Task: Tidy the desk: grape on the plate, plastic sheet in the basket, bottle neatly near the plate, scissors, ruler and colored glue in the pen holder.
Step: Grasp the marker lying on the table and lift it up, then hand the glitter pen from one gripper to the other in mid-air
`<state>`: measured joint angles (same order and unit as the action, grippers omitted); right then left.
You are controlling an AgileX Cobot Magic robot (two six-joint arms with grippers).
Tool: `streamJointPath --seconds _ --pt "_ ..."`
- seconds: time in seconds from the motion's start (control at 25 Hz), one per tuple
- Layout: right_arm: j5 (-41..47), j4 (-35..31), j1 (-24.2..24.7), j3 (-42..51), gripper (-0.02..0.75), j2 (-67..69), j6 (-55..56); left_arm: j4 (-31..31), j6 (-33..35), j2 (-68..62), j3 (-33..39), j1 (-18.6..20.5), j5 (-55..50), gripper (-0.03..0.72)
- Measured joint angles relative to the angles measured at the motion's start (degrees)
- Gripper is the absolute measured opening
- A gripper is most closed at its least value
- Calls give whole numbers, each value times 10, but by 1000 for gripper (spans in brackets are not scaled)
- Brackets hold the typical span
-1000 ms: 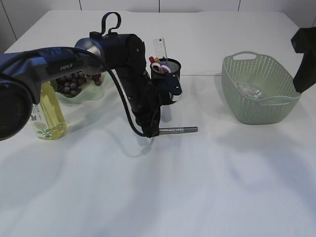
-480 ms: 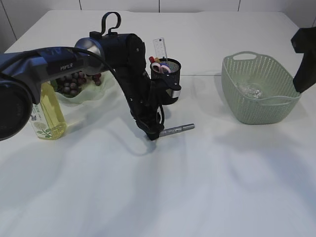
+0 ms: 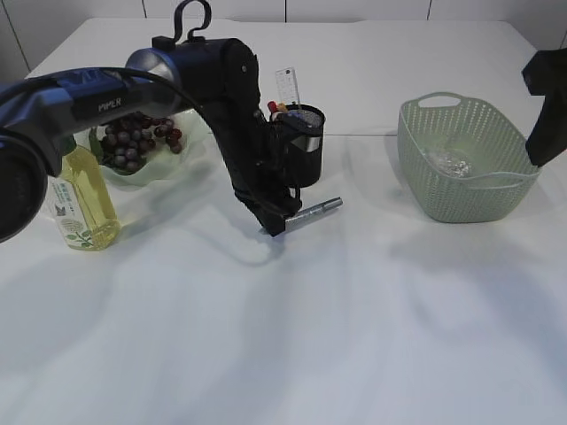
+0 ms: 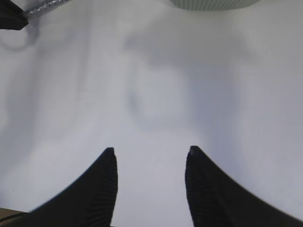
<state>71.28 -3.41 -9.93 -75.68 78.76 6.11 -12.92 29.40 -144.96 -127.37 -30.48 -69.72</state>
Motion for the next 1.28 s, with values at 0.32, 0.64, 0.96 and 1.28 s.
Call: streamJointPath --seconds 0.32,0.64,0.96,1.28 --pt "0 0 0 0 379 0 0 0 -107 27 0 0 -1 79" --pt "0 0 0 0 379 0 0 -32 -177 67 19 0 -3 78" --pt "-74 -48 0 15 379 0 -30 -53 -189 125 64 0 -5 78" --pt "-171 -240 0 43 379 0 -177 -64 -191 201 64 0 -11 78"
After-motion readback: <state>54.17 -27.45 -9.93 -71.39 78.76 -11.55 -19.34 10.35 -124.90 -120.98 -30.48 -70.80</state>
